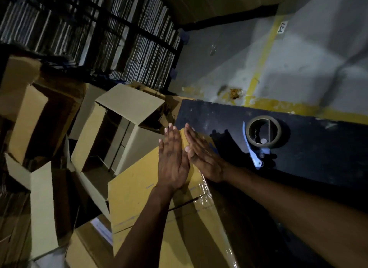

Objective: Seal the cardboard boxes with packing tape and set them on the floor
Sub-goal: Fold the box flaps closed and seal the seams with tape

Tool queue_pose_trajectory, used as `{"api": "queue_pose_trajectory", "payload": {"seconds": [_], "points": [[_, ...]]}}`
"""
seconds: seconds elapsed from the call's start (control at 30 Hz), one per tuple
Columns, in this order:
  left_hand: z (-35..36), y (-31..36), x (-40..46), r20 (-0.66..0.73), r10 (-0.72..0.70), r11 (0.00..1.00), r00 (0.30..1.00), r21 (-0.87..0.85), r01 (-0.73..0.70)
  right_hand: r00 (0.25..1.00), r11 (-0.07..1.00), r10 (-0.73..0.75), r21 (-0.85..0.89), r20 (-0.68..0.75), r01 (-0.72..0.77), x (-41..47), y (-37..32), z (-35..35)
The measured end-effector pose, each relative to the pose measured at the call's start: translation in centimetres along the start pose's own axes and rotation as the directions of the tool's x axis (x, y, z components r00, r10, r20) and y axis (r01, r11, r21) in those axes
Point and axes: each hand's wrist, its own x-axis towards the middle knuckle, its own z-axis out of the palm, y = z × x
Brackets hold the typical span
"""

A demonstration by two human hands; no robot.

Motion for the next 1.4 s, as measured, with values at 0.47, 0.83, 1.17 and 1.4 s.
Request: {"api": "queue_pose_trajectory", "payload": {"seconds": [0.47,0.83,1.17,1.4], "points": [[-2.2,5.2,-2.1,-0.035,-0.271,0.963,0.962,0.001,0.271,0.985,0.987,0.163,0.007,0.050,-0.163,-9.6,1.0,0.6],[-0.9,11.5,-20.8,0.127,0.054,0.994,0.990,-0.102,-0.041,0.971,0.992,0.128,-0.014,0.203,-0.128,-17.2,-1.2,0.3],[1.2,13.0,-23.4,0.101,0.226,0.968,0.969,0.091,-0.236,0.974,0.987,0.160,-0.016,0.158,-0.160,-20.5,-1.8,-1.5],[1.9,13.7,-23.7,0.039,0.124,0.988,0.992,0.090,-0.127,0.952,0.943,0.265,-0.249,0.151,-0.223,-22.1,-0.2,-2.1]]}}
